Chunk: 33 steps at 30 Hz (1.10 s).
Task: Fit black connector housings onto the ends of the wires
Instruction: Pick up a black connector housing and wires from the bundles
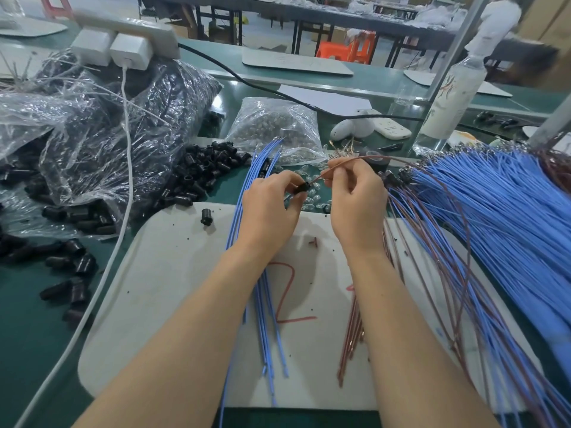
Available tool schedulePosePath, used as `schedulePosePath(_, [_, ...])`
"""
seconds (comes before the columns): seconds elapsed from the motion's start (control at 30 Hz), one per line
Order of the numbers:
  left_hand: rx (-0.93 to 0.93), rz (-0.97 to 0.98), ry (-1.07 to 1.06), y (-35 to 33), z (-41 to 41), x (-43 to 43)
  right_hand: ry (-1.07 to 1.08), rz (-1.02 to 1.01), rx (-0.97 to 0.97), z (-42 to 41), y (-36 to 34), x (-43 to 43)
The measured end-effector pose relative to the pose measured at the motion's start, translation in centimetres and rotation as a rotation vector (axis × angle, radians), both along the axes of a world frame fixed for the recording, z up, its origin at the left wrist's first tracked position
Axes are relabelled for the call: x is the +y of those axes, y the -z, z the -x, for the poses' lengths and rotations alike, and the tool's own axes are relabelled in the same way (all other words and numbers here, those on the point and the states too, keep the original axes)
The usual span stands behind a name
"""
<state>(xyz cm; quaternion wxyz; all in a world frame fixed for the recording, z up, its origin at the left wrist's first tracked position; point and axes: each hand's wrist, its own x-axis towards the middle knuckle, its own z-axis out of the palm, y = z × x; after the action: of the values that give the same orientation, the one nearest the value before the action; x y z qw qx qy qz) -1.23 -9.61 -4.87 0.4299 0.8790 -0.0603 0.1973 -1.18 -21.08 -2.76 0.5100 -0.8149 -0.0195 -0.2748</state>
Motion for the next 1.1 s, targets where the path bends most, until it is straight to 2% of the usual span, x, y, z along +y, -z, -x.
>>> schedulePosePath(0.23, [-0.008,0.042,-0.008,-0.08,0.02,0.02,-0.100,0.017,0.083,0.15,0.01,0.11])
schedulePosePath(0.43, [-0.087,-0.018,0.010,-0.11,0.15,-0.14,-0.003,0.067,0.012,-0.03,0.14,-0.23])
schedulePosePath(0.7, [-0.103,-0.018,-0.008,-0.13,0.21,-0.17,0.034,0.019,-0.048,-0.13,0.19,-0.17])
schedulePosePath(1.1, [-0.089,0.128,-0.014,-0.36,0.30,-0.13,0.041,-0.007,-0.177,0.34,-0.22,0.29])
